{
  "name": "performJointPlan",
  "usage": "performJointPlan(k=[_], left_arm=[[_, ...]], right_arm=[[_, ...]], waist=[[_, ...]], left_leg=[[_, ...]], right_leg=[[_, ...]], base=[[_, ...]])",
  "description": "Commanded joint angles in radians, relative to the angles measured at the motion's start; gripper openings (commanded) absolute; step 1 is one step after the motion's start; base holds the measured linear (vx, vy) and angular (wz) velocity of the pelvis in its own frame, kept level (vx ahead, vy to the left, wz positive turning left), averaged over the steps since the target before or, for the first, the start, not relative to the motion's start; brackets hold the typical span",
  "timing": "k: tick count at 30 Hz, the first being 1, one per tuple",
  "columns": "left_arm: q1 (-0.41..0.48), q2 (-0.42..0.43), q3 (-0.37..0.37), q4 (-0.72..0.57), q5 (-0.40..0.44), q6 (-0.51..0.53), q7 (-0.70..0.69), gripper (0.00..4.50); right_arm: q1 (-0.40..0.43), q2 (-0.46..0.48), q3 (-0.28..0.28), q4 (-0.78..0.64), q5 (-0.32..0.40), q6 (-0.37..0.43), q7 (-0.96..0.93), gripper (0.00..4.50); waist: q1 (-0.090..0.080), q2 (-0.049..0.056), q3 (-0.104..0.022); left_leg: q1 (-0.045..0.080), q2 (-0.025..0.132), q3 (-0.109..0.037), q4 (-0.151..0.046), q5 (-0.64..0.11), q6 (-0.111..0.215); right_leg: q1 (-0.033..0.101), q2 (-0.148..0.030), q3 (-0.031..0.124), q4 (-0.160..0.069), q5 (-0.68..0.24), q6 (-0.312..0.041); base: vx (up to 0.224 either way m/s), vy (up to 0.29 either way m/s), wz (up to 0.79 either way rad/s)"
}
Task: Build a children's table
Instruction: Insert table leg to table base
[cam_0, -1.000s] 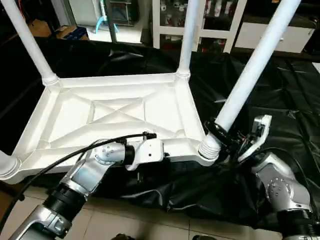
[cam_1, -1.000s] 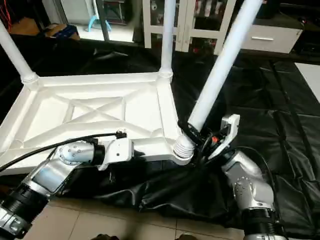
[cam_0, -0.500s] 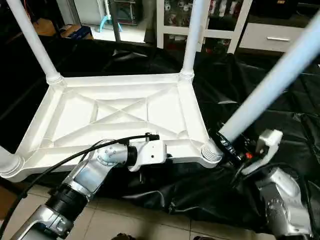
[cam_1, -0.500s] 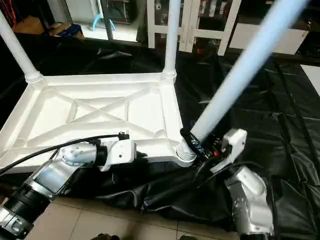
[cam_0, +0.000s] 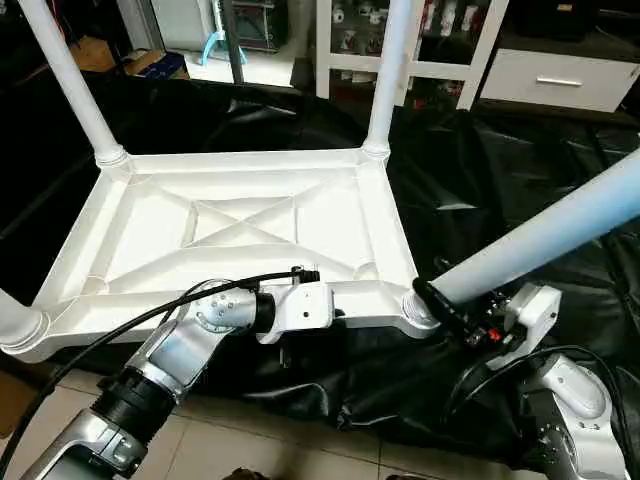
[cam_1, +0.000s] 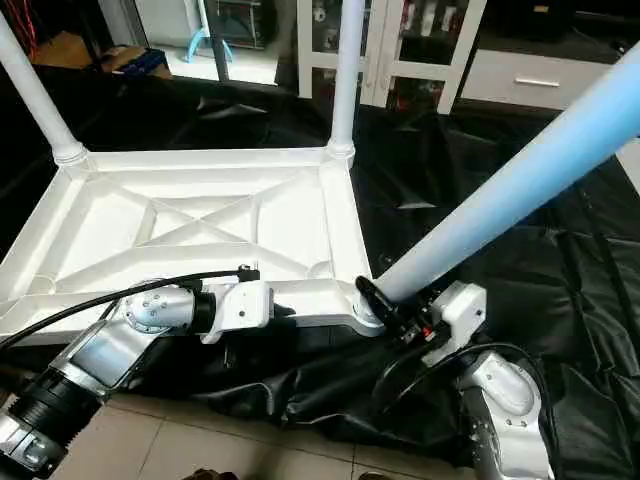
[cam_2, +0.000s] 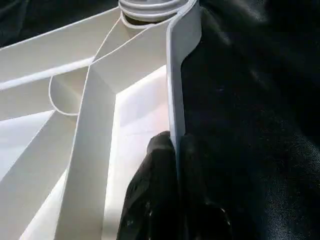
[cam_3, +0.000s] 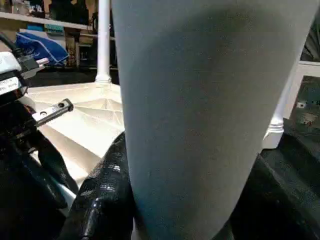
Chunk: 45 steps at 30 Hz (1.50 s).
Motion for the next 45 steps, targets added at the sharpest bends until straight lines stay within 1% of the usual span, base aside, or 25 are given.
performJointPlan(k=[1, 4, 5, 6, 8, 10, 12, 17, 18, 20, 21, 23, 24, 26, 27, 29, 31, 33, 34, 35, 36, 37, 39, 42, 45], left_arm=[[0.019, 0.023, -0.007, 0.073, 0.060, 0.036, 0.028, 0.00], [0.019, 0.021, -0.009, 0.074, 0.061, 0.037, 0.029, 0.00], [0.019, 0.021, -0.009, 0.074, 0.061, 0.037, 0.029, 0.00], [0.018, 0.020, -0.010, 0.074, 0.061, 0.037, 0.027, 0.00], [0.017, 0.019, -0.012, 0.074, 0.061, 0.037, 0.026, 0.00], [0.017, 0.018, -0.014, 0.074, 0.061, 0.037, 0.024, 0.00], [0.016, 0.016, -0.016, 0.073, 0.061, 0.039, 0.025, 0.00], [0.015, 0.014, -0.020, 0.074, 0.062, 0.040, 0.028, 0.00], [0.015, 0.013, -0.020, 0.073, 0.062, 0.042, 0.029, 0.00], [0.016, 0.012, -0.021, 0.073, 0.062, 0.042, 0.029, 0.00], [0.016, 0.011, -0.020, 0.072, 0.062, 0.043, 0.029, 0.00], [0.016, 0.011, -0.020, 0.072, 0.063, 0.043, 0.028, 0.00], [0.016, 0.011, -0.020, 0.072, 0.063, 0.043, 0.028, 0.00], [0.017, 0.011, -0.020, 0.070, 0.062, 0.044, 0.027, 0.00], [0.018, 0.011, -0.020, 0.067, 0.061, 0.044, 0.026, 0.00], [0.019, 0.011, -0.019, 0.064, 0.060, 0.045, 0.026, 0.00], [0.021, 0.011, -0.019, 0.063, 0.060, 0.045, 0.027, 0.00], [0.024, 0.011, -0.019, 0.060, 0.059, 0.046, 0.027, 0.00], [0.026, 0.012, -0.019, 0.059, 0.058, 0.047, 0.027, 0.00], [0.027, 0.012, -0.019, 0.058, 0.058, 0.047, 0.027, 0.00], [0.028, 0.013, -0.019, 0.057, 0.057, 0.046, 0.025, 0.00], [0.029, 0.014, -0.019, 0.055, 0.056, 0.047, 0.023, 0.00], [0.030, 0.014, -0.019, 0.054, 0.055, 0.046, 0.022, 0.00], [0.035, 0.016, -0.020, 0.048, 0.055, 0.046, 0.017, 0.00], [0.041, 0.018, -0.022, 0.039, 0.055, 0.048, 0.014, 0.00]], right_arm=[[0.065, -0.029, 0.053, 0.063, -0.068, 0.070, 0.055, 1.84], [0.060, -0.059, 0.098, 0.057, -0.079, 0.100, 0.100, 1.84], [0.060, -0.060, 0.100, 0.057, -0.079, 0.102, 0.101, 1.84], [0.049, -0.085, 0.136, 0.043, -0.068, 0.166, 0.140, 1.84], [0.031, -0.116, 0.175, 0.030, -0.069, 0.230, 0.185, 1.84], [0.009, -0.142, 0.209, 0.015, -0.053, 0.305, 0.233, 1.84], [-0.017, -0.168, 0.236, 0.002, -0.026, 0.381, 0.282, 1.84], [-0.053, -0.193, 0.252, -0.009, 0.005, 0.458, 0.326, 1.84], [-0.074, -0.202, 0.252, -0.012, 0.023, 0.499, 0.343, 1.84], [-0.085, -0.205, 0.253, -0.009, 0.030, 0.518, 0.352, 1.84], [-0.103, -0.212, 0.256, 0.000, 0.035, 0.556, 0.370, 1.84], [-0.111, -0.214, 0.259, 0.009, 0.028, 0.562, 0.376, 1.84], [-0.112, -0.214, 0.260, 0.011, 0.028, 0.565, 0.377, 1.84], [-0.123, -0.213, 0.263, 0.022, 0.023, 0.573, 0.381, 1.84], [-0.138, -0.202, 0.255, 0.041, 0.032, 0.598, 0.367, 1.84], [-0.148, -0.191, 0.244, 0.067, 0.029, 0.605, 0.349, 1.84], [-0.153, -0.185, 0.236, 0.089, 0.022, 0.611, 0.333, 1.84], [-0.159, -0.179, 0.224, 0.123, 0.007, 0.609, 0.308, 1.84], [-0.165, -0.173, 0.211, 0.157, -0.010, 0.603, 0.281, 1.84], [-0.167, -0.171, 0.208, 0.167, -0.015, 0.599, 0.273, 1.84], [-0.172, -0.165, 0.195, 0.196, -0.031, 0.583, 0.245, 1.84], [-0.177, -0.155, 0.174, 0.224, -0.035, 0.584, 0.210, 1.84], [-0.177, -0.150, 0.162, 0.230, -0.035, 0.577, 0.192, 1.84], [-0.171, -0.138, 0.145, 0.219, -0.048, 0.555, 0.153, 1.84], [-0.156, -0.134, 0.157, 0.184, -0.065, 0.536, 0.142, 1.84]], waist=[[-0.011, -0.007, -0.030], [-0.011, -0.008, -0.029], [-0.012, -0.007, -0.030], [-0.012, -0.007, -0.033], [-0.014, -0.009, -0.034], [-0.014, -0.009, -0.037], [-0.014, -0.012, -0.038], [-0.012, -0.014, -0.043], [-0.011, -0.014, -0.044], [-0.011, -0.014, -0.044], [-0.013, -0.014, -0.044], [-0.011, -0.015, -0.044], [-0.012, -0.015, -0.044], [-0.013, -0.015, -0.044], [-0.013, -0.017, -0.044], [-0.015, -0.016, -0.043], [-0.018, -0.015, -0.041], [-0.024, -0.016, -0.039], [-0.026, -0.013, -0.038], [-0.032, -0.015, -0.036], [-0.034, -0.014, -0.037], [-0.039, -0.017, -0.038], [-0.041, -0.009, -0.040], [-0.045, -0.008, -0.042], [-0.049, -0.009, -0.043]], left_leg=[[0.015, 0.014, -0.008, -0.088, -0.479, 0.003], [0.019, 0.015, -0.006, -0.088, -0.487, 0.005], [0.021, 0.015, -0.007, -0.089, -0.489, 0.004], [0.019, 0.015, -0.007, -0.090, -0.472, 0.005], [0.016, 0.015, -0.009, -0.092, -0.460, 0.007], [0.022, 0.015, -0.006, -0.088, -0.469, 0.009], [0.020, 0.017, -0.007, -0.089, -0.465, 0.007], [0.020, 0.017, -0.006, -0.087, -0.449, 0.005], [0.021, 0.018, -0.006, -0.087, -0.444, 0.005], [0.021, 0.018, -0.005, -0.087, -0.438, 0.003], [0.018, 0.017, -0.007, -0.087, -0.437, 0.003], [0.022, 0.018, -0.005, -0.086, -0.439, 0.001], [0.019, 0.018, -0.006, -0.087, -0.437, 0.001], [0.019, 0.017, -0.006, -0.088, -0.444, -0.002], [0.020, 0.018, -0.006, -0.087, -0.450, -0.004], [0.019, 0.017, -0.008, -0.089, -0.460, -0.008], [0.020, 0.017, -0.009, -0.090, -0.485, -0.014], [0.025, 0.016, -0.012, -0.091, -0.538, -0.029], [0.026, 0.014, -0.014, -0.091, -0.555, -0.032], [0.026, 0.012, -0.018, -0.093, -0.576, -0.037], [0.028, 0.012, -0.020, -0.093, -0.587, -0.039], [0.028, 0.012, -0.021, -0.092, -0.592, -0.041], [0.030, 0.014, -0.026, -0.096, -0.609, -0.050], [0.032, 0.014, -0.029, -0.099, -0.635, -0.059], [0.033, 0.014, -0.030, -0.099, -0.652, -0.057]], right_leg=[[0.007, 0.014, 0.003, -0.083, -0.403, -0.135], [0.005, 0.015, 0.003, -0.085, -0.402, -0.139], [0.007, 0.015, 0.003, -0.085, -0.398, -0.142], [0.010, 0.015, 0.003, -0.085, -0.376, -0.144], [0.017, 0.018, 0.001, -0.082, -0.348, -0.146], [0.013, 0.016, 0.003, -0.084, -0.352, -0.150], [0.015, 0.017, 0.002, -0.083, -0.339, -0.157], [0.017, 0.015, 0.002, -0.080, -0.325, -0.166], [0.017, 0.015, 0.002, -0.080, -0.324, -0.167], [0.017, 0.015, 0.002, -0.080, -0.317, -0.170], [0.020, 0.015, 0.001, -0.078, -0.315, -0.172], [0.016, 0.014, 0.002, -0.081, -0.321, -0.172], [0.018, 0.013, 0.002, -0.080, -0.324, -0.171], [0.018, 0.013, 0.001, -0.081, -0.340, -0.168], [0.016, 0.013, 0.002, -0.082, -0.352, -0.167], [0.015, 0.012, 0.001, -0.083, -0.371, -0.162], [0.011, 0.012, 0.001, -0.087, -0.405, -0.156], [0.004, 0.013, 0.000, -0.095, -0.461, -0.140], [0.002, 0.013, -0.001, -0.096, -0.481, -0.135], [0.002, 0.012, -0.003, -0.100, -0.518, -0.125], [0.001, 0.012, -0.003, -0.101, -0.530, -0.121], [-0.001, 0.011, -0.002, -0.103, -0.539, -0.115], [-0.001, 0.014, -0.004, -0.103, -0.532, -0.114], [0.001, 0.017, -0.007, -0.103, -0.509, -0.119], [-0.001, 0.017, -0.007, -0.106, -0.509, -0.121]], base=[[0.000, 0.000, 0.00], [0.000, 0.000, 0.00], [0.000, 0.000, 0.00], [0.000, 0.000, 0.00], [0.000, 0.000, 0.00], [0.000, 0.000, 0.00], [0.000, 0.000, 0.00], [0.000, 0.000, 0.00], [0.000, 0.000, 0.00], [0.000, 0.000, 0.00], [0.000, 0.000, 0.00], [0.000, 0.000, 0.00], [0.000, 0.000, 0.00], [0.000, 0.000, 0.00], [0.000, 0.000, 0.00], [0.000, 0.000, 0.00], [0.000, 0.000, 0.00], [0.000, 0.000, 0.00], [0.000, 0.000, 0.00], [0.000, 0.000, 0.00], [0.000, 0.000, 0.00], [0.000, 0.000, 0.00], [0.000, 0.000, 0.00], [0.000, 0.000, 0.00], [0.000, 0.000, 0.00]])
